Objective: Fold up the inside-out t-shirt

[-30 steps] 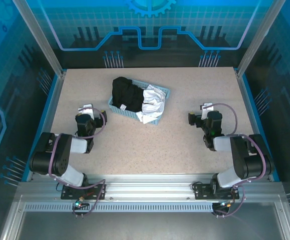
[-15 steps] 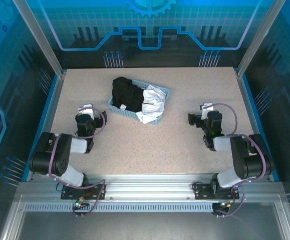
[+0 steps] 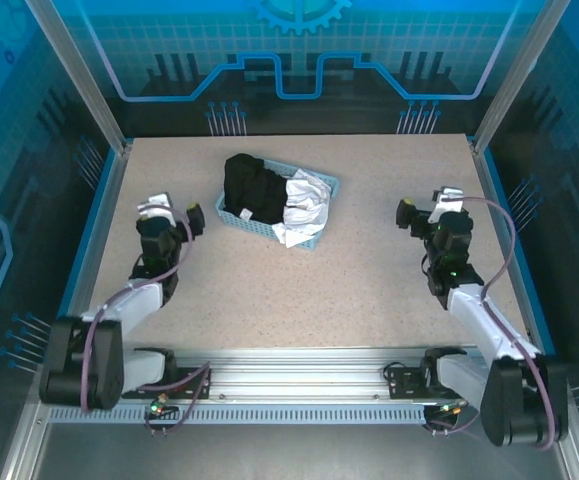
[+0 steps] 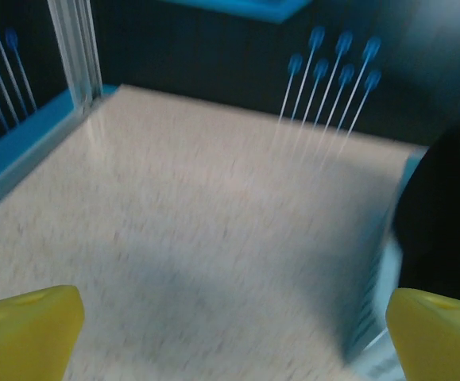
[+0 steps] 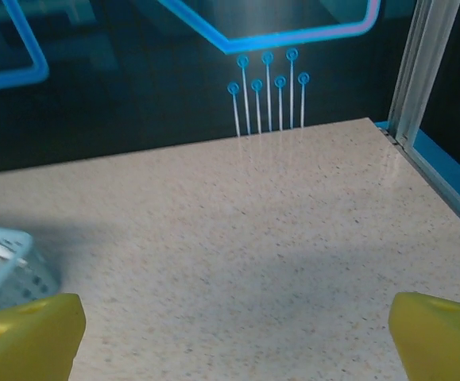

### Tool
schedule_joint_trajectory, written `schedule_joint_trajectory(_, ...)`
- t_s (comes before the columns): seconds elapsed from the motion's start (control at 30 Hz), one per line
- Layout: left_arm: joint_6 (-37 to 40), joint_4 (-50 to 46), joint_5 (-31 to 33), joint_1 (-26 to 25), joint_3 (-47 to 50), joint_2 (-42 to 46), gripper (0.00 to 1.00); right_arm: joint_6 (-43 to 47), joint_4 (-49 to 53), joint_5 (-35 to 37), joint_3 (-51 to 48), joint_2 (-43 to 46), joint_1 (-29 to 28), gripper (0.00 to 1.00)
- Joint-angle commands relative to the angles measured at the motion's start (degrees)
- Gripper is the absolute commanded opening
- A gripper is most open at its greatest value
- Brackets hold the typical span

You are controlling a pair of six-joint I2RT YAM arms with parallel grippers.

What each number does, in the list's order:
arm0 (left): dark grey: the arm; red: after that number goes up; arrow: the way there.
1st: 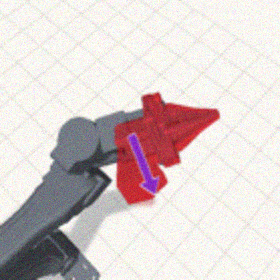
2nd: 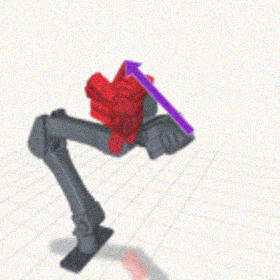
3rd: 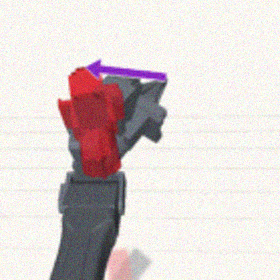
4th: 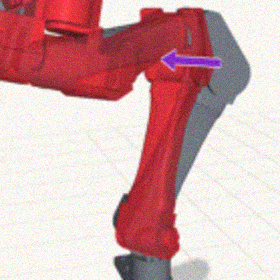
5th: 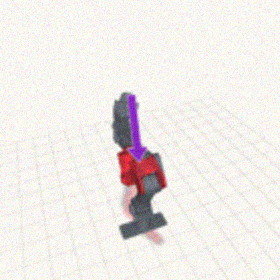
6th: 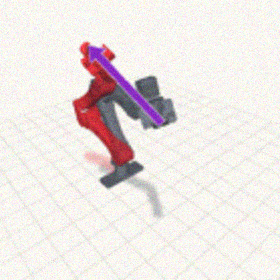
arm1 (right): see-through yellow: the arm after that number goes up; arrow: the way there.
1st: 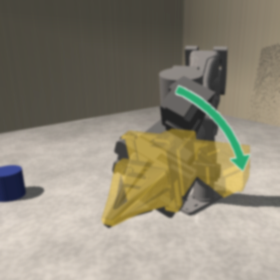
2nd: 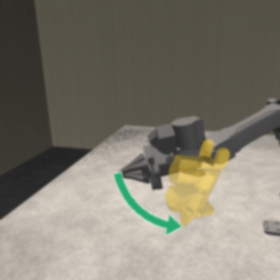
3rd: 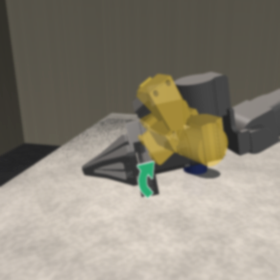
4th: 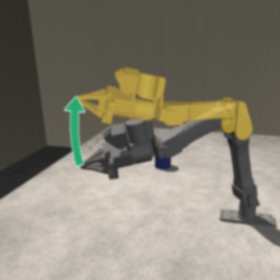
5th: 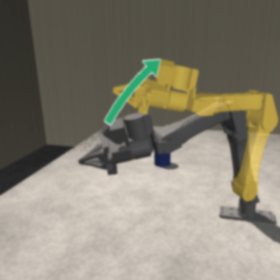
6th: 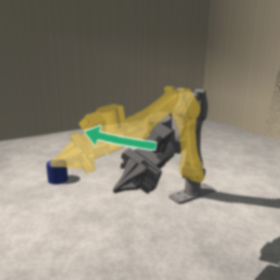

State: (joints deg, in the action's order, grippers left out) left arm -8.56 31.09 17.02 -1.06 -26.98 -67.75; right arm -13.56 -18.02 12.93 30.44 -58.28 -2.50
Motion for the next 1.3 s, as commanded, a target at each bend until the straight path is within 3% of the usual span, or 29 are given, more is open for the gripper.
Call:
schedule_joint_trajectory(0.0, -9.1, -14.5, -8.1, 0.3, -4.3, 3.9, 0.99, -5.0, 12.2, -7.5, 4.4, 0.6, -2.7, 0.95)
schedule_joint_trajectory(0.13, -15.0, -16.6, -22.5, -3.2, -9.6, 1.0, 0.99, -0.7, 18.0, -6.6, 12.5, -6.7, -16.6, 0.93)
schedule_joint_trajectory(0.27, -11.4, -22.9, -20.7, -9.2, -16.9, -5.2, 0.99, 2.4, 22.7, -8.1, 24.1, -18.5, -26.6, 0.92)
schedule_joint_trajectory(0.43, -8.0, -34.0, -21.8, -10.1, -31.1, -18.1, 0.98, 3.1, 26.3, -4.5, 31.8, -27.9, -29.4, 0.91)
schedule_joint_trajectory(0.67, -4.3, -40.3, -18.3, -13.0, -44.7, -34.1, 0.94, 1.9, 25.6, -5.6, 30.9, -29.4, -29.4, 0.92)
schedule_joint_trajectory(0.77, -2.4, -42.7, -17.2, -14.6, -49.9, -39.5, 0.86, 1.8, 25.6, -4.8, 29.4, -28.8, -29.4, 0.93)
schedule_joint_trajectory(0.83, -1.8, -44.5, -16.5, -15.3, -53.7, -43.5, 0.74, 1.6, 25.6, -4.4, 28.6, -28.5, -29.3, 0.93)
schedule_joint_trajectory(0.97, -0.8, -49.0, -16.0, -15.4, -61.5, -49.2, 0.36, 1.2, 26.3, -4.5, 28.1, -27.6, -28.8, 0.94)
schedule_joint_trajectory(1.03, 0.3, -50.4, -14.4, -15.4, -64.9, -48.1, 0.09, 1.4, 27.2, -4.3, 28.2, -26.3, -28.6, 0.94)
schedule_joint_trajectory(1.07, 0.6, -50.4, -13.3, -15.4, -65.8, -46.2, 0.0, 1.6, 27.7, -4.2, 28.1, -25.5, -28.4, 0.94)
schedule_joint_trajectory(1.27, 2.7, -38.8, -10.5, -16.2, -65.4, -24.1, 0.0, 2.5, 30.8, -2.7, 26.2, -15.4, -25.9, 0.96)
